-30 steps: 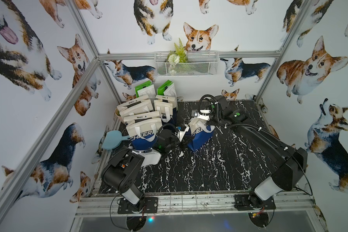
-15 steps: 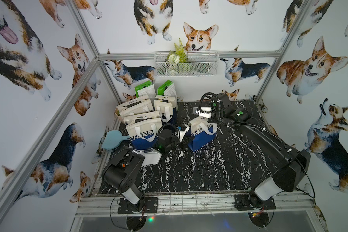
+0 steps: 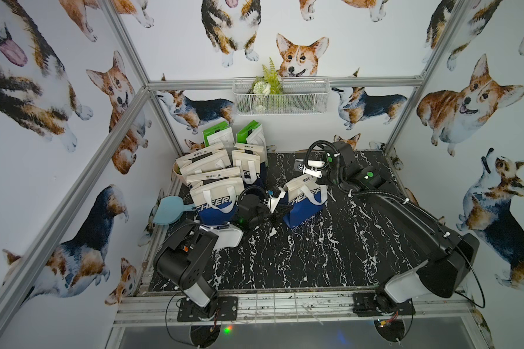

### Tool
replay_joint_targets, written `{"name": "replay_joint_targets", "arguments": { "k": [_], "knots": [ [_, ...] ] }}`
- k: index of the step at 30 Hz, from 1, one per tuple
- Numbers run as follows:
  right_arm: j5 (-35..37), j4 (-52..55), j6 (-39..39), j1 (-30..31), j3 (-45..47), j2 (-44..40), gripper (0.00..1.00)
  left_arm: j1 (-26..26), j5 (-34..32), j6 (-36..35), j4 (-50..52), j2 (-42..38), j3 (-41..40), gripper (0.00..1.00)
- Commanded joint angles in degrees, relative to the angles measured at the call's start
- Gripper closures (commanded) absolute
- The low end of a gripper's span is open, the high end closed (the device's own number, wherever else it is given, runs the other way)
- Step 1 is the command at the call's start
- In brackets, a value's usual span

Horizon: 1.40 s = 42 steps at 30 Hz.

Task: Open the takeout bag
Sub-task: Open the takeout bag at the center of the board.

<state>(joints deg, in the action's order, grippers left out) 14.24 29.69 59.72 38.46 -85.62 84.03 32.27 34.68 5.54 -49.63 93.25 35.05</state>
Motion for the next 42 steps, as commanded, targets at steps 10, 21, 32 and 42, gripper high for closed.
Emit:
{"name": "replay_joint_targets", "arguments": {
  "k": [10,21,32,42],
  "knots": [
    [-8.2,-12.5,2.7,-0.8,14.0,-4.4,0.34,0.1,0.6,-0.9,3.0,-0.3,0.0,1.00],
    [-4.4,-18.9,2.8,-0.8,13.3,-2.2,0.33,0.1,0.1,-1.4,4.0,-0.5,0.2,1.00],
    [-2.9,-19.9,1.2,-0.8,12.0,-0.7,0.46,0.1,0.1,-1.4,4.1,-0.5,0.3,1.00],
    [-2.8,-18.5,0.5,-0.8,10.9,0.4,0.71,0.1,0.1,-1.4,4.4,-0.5,0.4,1.00]
  ]
}}
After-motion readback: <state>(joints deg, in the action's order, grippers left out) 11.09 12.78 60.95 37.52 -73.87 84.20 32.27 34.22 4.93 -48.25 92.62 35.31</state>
